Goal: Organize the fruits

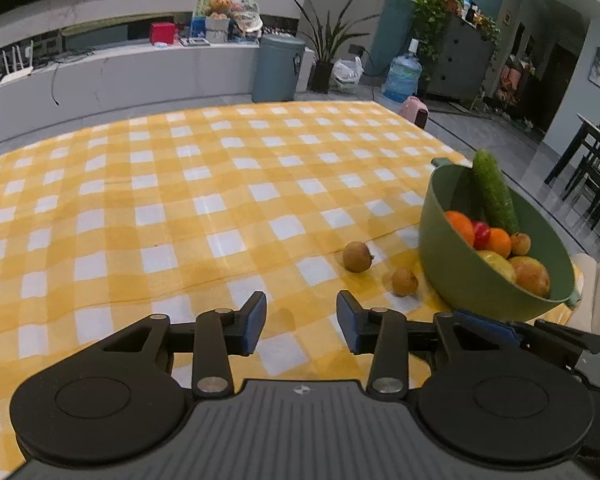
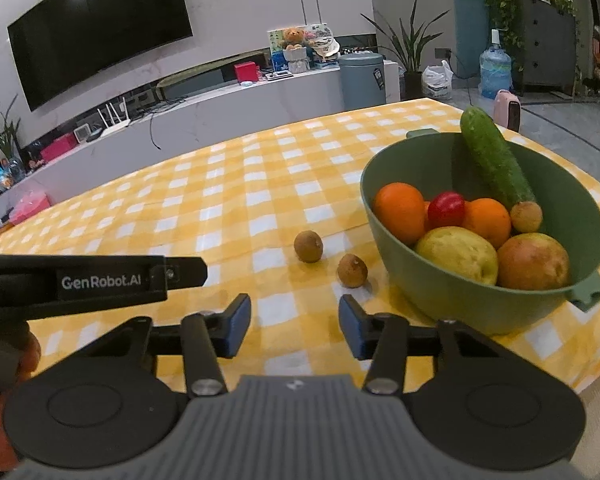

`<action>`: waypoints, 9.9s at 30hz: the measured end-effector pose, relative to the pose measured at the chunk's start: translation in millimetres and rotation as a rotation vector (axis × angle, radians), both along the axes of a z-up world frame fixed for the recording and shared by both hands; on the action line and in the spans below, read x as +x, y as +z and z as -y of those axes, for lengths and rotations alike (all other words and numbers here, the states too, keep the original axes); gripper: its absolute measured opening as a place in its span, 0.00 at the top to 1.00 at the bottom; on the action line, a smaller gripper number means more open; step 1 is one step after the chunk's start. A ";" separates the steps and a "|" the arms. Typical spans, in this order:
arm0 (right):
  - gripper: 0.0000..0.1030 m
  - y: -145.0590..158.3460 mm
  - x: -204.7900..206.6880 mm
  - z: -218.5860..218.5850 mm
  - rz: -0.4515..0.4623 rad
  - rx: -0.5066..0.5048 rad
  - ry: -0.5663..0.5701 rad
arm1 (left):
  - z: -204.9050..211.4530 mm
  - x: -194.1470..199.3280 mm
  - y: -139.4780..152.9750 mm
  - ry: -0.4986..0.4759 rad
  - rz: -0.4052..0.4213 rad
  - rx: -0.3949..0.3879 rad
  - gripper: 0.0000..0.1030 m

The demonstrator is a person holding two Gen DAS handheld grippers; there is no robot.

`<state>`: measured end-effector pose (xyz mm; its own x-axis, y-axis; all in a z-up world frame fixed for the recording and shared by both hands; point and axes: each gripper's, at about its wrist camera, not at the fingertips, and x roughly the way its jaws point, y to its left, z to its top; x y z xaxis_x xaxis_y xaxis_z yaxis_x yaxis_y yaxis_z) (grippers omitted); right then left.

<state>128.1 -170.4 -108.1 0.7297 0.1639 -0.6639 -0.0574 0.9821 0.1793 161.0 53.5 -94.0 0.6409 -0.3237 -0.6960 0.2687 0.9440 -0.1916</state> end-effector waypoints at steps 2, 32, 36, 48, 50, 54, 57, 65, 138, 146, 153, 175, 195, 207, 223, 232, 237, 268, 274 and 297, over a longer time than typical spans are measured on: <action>0.62 -6.0 6.7 -1.9 0.003 -0.021 -0.015 | 1.2 6.3 -4.7 -0.014 -0.010 0.004 0.57; 0.80 -52.8 49.1 -22.7 0.054 -0.112 -0.306 | 4.4 41.7 -18.3 -0.056 -0.051 -0.005 0.57; 0.80 -47.6 43.4 -13.2 0.040 -0.075 -0.268 | 14.1 45.3 -17.9 -0.099 -0.046 0.006 0.57; 0.80 -40.0 24.9 11.2 -0.014 -0.034 -0.261 | 66.8 60.0 -24.9 -0.306 0.006 0.175 0.57; 0.80 -40.5 26.6 13.7 -0.029 -0.017 -0.268 | 70.2 64.1 -25.0 -0.323 0.014 0.192 0.57; 0.80 -41.1 28.9 19.2 -0.051 0.014 -0.270 | 78.3 71.1 -26.3 -0.341 0.023 0.216 0.57; 0.80 -39.8 30.3 23.7 -0.061 0.031 -0.262 | 86.3 74.5 -31.5 -0.336 0.016 0.245 0.60; 0.81 -39.1 29.0 28.2 -0.071 0.074 -0.184 | 82.1 62.6 -26.3 -0.272 -0.005 0.247 0.71; 0.66 61.7 80.2 168.4 0.016 0.107 0.240 | 150.3 65.8 83.8 -0.148 -0.079 0.037 0.49; 0.54 111.0 22.7 186.6 0.152 0.168 0.214 | 145.9 -5.5 131.4 -0.087 0.139 0.134 0.40; 0.40 147.9 -30.1 189.9 0.264 0.198 0.205 | 140.7 -59.5 148.0 0.014 0.270 0.140 0.31; 0.06 120.0 -169.0 159.1 0.360 0.021 0.148 | 154.2 -158.3 103.2 0.164 0.431 0.283 0.10; 0.04 55.2 -185.9 160.1 0.300 -0.066 0.047 | 143.3 -173.5 49.5 0.198 0.250 0.247 0.09; 0.04 48.9 -184.9 160.7 0.307 -0.059 0.041 | 136.3 -176.9 42.5 0.210 0.222 0.240 0.09; 0.04 45.7 -182.0 160.3 0.294 -0.055 0.039 | 132.4 -177.9 40.8 0.208 0.202 0.245 0.09; 0.04 45.2 -181.3 161.0 0.292 -0.055 0.039 | 132.1 -178.1 41.3 0.210 0.202 0.244 0.09; 0.04 44.0 -181.6 160.6 0.293 -0.054 0.033 | 131.8 -178.3 41.9 0.209 0.200 0.240 0.09; 0.04 40.6 -179.7 163.3 0.272 -0.039 0.001 | 133.9 -180.0 45.2 0.212 0.208 0.240 0.09; 0.04 40.0 -179.1 164.0 0.269 -0.036 -0.002 | 133.9 -180.1 44.9 0.212 0.209 0.240 0.09; 0.04 37.0 -178.7 164.8 0.256 -0.034 -0.004 | 128.9 -180.8 54.8 0.259 0.250 0.225 0.09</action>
